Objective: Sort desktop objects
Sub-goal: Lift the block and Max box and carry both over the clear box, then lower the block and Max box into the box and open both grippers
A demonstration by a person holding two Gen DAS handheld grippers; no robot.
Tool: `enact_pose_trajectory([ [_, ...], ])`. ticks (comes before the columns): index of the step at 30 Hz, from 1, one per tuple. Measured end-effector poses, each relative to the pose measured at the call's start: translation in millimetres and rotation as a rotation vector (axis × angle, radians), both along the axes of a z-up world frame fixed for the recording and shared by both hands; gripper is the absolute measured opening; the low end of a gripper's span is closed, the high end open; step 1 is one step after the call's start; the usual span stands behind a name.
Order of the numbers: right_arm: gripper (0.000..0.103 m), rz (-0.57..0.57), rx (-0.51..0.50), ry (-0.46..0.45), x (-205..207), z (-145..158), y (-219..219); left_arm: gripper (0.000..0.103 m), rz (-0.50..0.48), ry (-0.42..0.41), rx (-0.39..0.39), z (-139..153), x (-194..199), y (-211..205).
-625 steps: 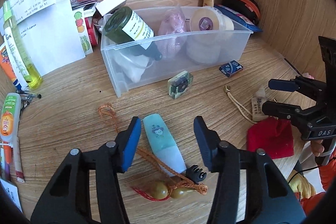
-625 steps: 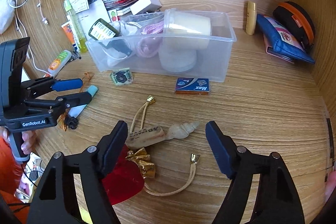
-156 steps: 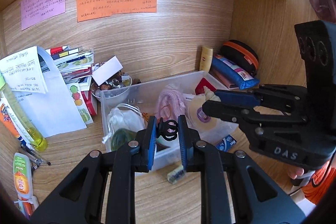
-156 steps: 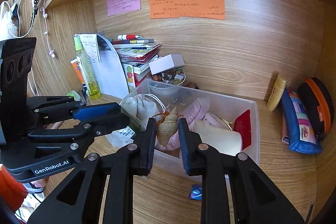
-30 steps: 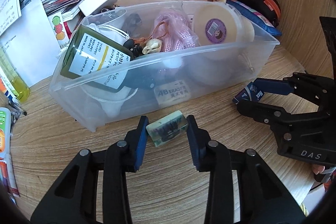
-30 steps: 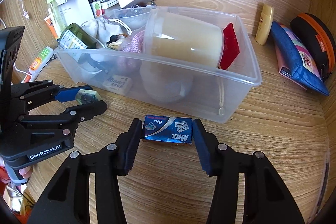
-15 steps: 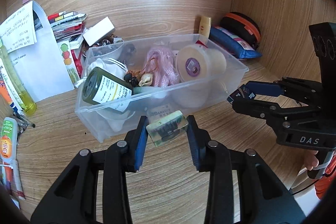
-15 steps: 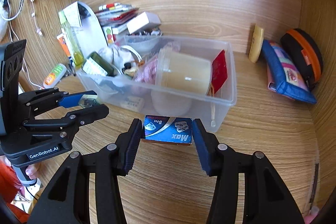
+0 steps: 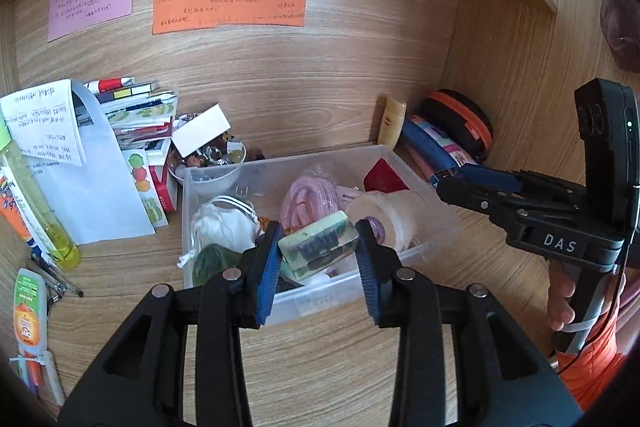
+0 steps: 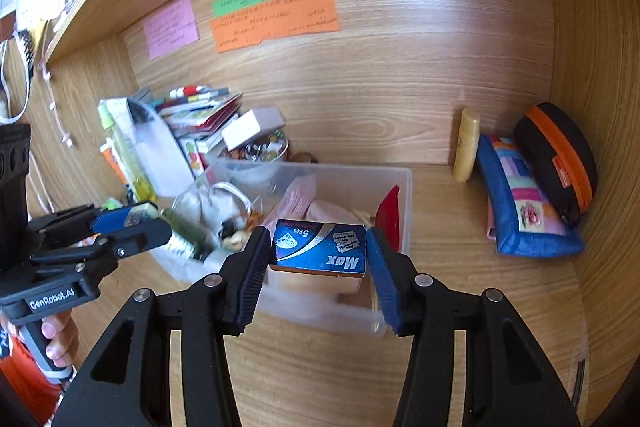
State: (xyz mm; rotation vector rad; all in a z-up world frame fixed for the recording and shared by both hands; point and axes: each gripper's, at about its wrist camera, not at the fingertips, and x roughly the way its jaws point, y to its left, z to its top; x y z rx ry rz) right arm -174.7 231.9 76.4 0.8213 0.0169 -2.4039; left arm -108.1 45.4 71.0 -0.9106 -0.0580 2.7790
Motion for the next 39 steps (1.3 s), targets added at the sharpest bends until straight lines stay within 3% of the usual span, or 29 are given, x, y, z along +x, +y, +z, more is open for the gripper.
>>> enact_pose_trajectory([
  [9,0.046,-0.019,0.010,0.031,-31.3,17.3,-16.3,0.036,0.053,0.007,0.013,6.3,-38.8,-10.9],
  [14,0.046,-0.004,-0.012,-0.015,-47.8,-1.8,-22.0,0.036,0.077,-0.005,0.007,-6.0,-58.6,-11.9],
  [19,0.046,0.000,0.057,-0.009,-49.9,-16.0,-29.6,0.036,0.082,-0.048,-0.009,-23.6,-72.2,-12.6],
  [25,0.046,-0.044,0.092,-0.001,-55.0,-29.3,-30.1,0.036,0.069,-0.082,-0.007,-36.6,-76.8,-6.5],
  [30,0.046,-0.047,0.073,-0.028,-62.2,-34.1,-25.5,0.036,0.072,-0.079,-0.053,-42.8,-76.8,3.1],
  [39,0.047,-0.047,0.168,0.043,-56.6,-40.8,-40.3,0.036,0.104,-0.048,-0.071,-44.3,-74.5,1.1],
])
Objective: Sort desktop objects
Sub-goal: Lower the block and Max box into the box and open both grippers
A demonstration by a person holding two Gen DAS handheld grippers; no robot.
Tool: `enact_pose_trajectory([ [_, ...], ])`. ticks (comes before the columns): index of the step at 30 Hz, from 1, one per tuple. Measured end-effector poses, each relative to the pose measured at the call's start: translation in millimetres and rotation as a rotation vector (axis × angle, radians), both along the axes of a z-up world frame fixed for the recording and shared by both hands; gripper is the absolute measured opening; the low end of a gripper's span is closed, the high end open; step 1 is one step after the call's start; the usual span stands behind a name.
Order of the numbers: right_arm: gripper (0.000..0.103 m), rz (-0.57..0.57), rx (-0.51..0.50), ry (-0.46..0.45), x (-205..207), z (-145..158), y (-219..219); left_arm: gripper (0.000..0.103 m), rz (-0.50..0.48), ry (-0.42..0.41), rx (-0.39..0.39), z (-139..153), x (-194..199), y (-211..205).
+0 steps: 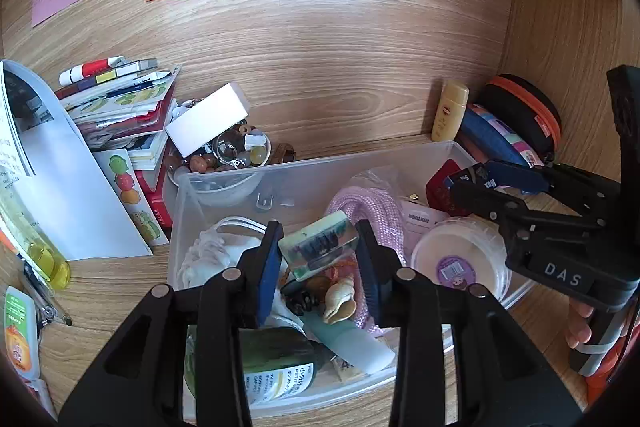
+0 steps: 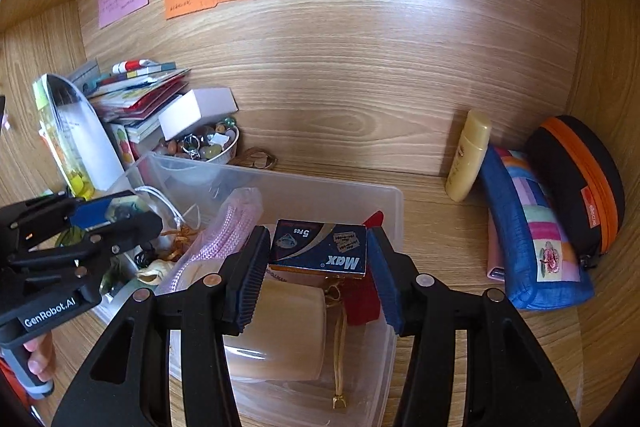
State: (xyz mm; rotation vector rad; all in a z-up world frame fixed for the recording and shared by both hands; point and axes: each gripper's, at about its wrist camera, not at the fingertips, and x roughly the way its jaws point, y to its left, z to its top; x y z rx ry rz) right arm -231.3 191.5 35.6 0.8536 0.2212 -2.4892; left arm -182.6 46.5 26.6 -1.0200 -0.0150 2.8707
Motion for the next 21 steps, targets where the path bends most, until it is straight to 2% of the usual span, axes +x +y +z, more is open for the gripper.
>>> enact_pose_trajectory([
  [5,0.050,-0.007,0.010,0.030,2.9,0.7,-1.7,0.036,0.000,0.016,0.004,0.3,2.4,-1.2],
  [8,0.060,-0.026,0.008,0.049,2.9,2.0,0.1,0.037,-0.003,0.039,0.004,4.3,6.4,-0.4],
  [12,0.065,-0.022,-0.010,0.053,4.2,4.6,1.7,0.047,-0.001,0.063,-0.003,7.7,9.7,1.2],
  [16,0.070,-0.024,0.004,0.066,6.3,4.5,0.8,0.051,0.002,0.080,-0.022,9.9,12.5,3.1],
  [18,0.070,-0.021,0.012,0.071,7.3,4.6,-0.2,0.074,0.016,0.093,-0.030,12.0,15.6,2.7],
  [21,0.071,-0.014,0.009,0.070,8.0,5.3,0.5,0.090,0.043,0.152,-0.041,18.6,24.3,0.8],
])
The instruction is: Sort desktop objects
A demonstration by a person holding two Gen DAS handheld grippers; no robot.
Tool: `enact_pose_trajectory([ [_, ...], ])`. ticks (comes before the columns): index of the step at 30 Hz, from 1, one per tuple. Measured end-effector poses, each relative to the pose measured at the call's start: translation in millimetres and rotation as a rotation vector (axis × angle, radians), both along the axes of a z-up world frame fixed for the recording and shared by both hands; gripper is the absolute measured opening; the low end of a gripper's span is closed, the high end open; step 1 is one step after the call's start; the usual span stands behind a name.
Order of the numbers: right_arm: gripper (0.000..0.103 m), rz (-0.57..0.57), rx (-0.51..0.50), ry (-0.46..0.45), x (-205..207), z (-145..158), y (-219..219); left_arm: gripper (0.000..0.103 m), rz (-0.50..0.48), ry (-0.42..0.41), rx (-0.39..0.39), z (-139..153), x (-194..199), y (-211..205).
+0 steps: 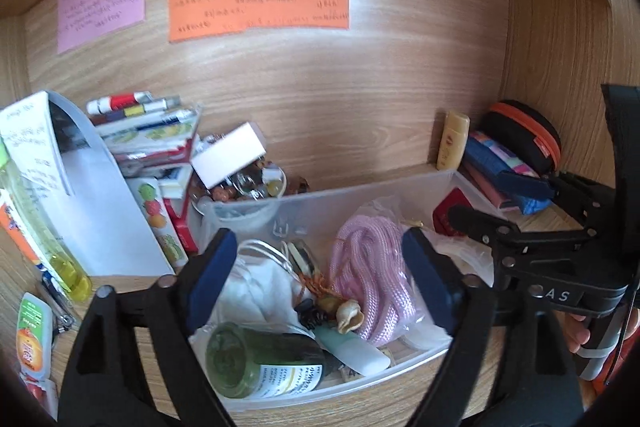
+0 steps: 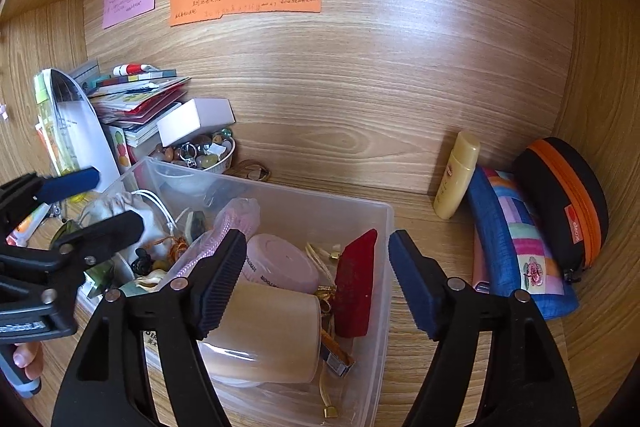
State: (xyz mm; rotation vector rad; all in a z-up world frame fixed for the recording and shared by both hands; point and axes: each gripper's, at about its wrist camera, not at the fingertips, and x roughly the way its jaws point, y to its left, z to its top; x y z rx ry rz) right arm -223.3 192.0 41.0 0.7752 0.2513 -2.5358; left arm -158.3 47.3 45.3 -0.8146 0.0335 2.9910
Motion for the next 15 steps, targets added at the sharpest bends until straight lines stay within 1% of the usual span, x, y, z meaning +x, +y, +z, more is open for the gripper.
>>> enact_pose_trajectory([
  [2,0.074,0.010,-0.012,-0.011,-0.1,0.8,1.2,0.094,0.004,0.027,-0.010,4.6,3.9,-0.2],
  [4,0.082,0.015,-0.019,-0.022,0.2,1.7,1.9,0.097,0.006,0.044,-0.012,8.2,6.9,-0.9],
  [7,0.082,0.028,-0.018,-0.030,3.9,5.4,1.8,0.098,0.007,0.046,-0.020,11.7,9.0,-1.4],
  [9,0.082,0.033,-0.020,-0.038,8.3,9.0,3.6,0.098,0.010,0.035,-0.024,13.4,10.3,-2.6],
  [12,0.090,0.035,-0.035,-0.055,18.4,14.9,9.5,0.099,0.008,0.010,-0.008,16.4,12.6,-6.9],
  [15,0.090,0.021,0.013,-0.016,37.8,20.5,13.1,0.100,0.019,-0.024,0.012,17.6,16.5,-12.8],
])
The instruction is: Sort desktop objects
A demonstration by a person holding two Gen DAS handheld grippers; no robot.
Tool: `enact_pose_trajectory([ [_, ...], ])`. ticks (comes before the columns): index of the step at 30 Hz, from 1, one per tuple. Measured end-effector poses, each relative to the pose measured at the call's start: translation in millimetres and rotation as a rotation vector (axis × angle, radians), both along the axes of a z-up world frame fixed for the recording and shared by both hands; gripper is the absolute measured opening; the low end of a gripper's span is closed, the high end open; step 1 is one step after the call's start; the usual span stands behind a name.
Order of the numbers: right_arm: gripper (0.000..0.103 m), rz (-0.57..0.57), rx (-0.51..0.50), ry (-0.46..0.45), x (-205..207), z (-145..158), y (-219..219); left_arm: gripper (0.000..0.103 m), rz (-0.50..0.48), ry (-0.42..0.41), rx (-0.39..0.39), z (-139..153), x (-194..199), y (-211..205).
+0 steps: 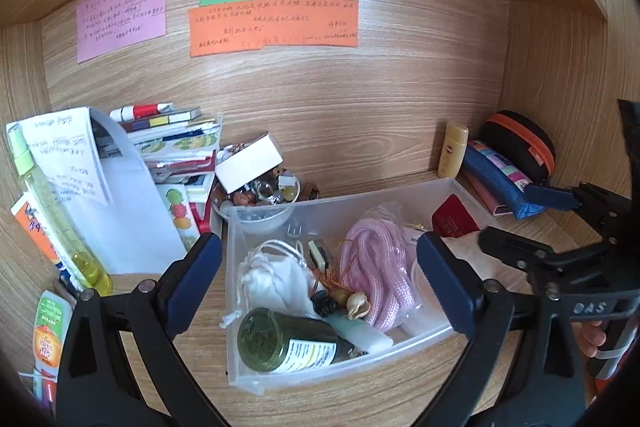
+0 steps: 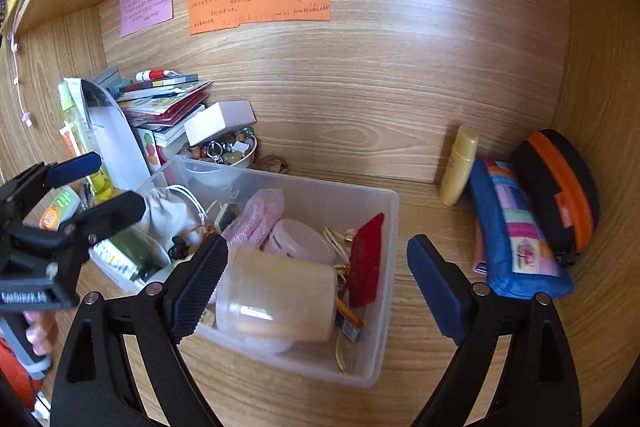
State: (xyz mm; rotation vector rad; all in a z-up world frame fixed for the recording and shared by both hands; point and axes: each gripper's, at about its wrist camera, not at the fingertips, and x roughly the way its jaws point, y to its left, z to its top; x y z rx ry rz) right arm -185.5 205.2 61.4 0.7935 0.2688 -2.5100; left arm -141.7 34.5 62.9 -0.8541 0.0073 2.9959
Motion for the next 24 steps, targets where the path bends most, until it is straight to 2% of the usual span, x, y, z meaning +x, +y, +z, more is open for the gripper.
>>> enact_pose_trajectory([
  [3,0.091,-0.045,0.065,0.065,25.4,2.8,4.6,0.100,0.004,-0.052,0.001,-4.2,3.3,-3.7],
  [7,0.103,-0.044,0.040,0.126,61.6,6.3,15.6,0.100,0.006,-0.074,0.026,-10.8,20.5,-8.7],
  [11,0.103,-0.050,0.038,0.170,89.4,6.9,18.6,0.100,0.020,-0.036,0.028,-9.7,50.0,-9.2],
  [14,0.103,-0.043,0.024,0.164,103.6,2.8,20.4,0.102,0.011,0.016,0.036,-6.3,77.8,-6.8],
  [18,0.103,-0.062,0.032,0.162,115.0,-7.5,16.9,0.102,0.035,0.084,0.007,-3.9,107.8,2.1],
  [24,0.103,-0.065,0.030,0.144,119.4,-17.4,16.5,0.102,0.027,0.083,0.041,-6.7,125.6,7.3],
])
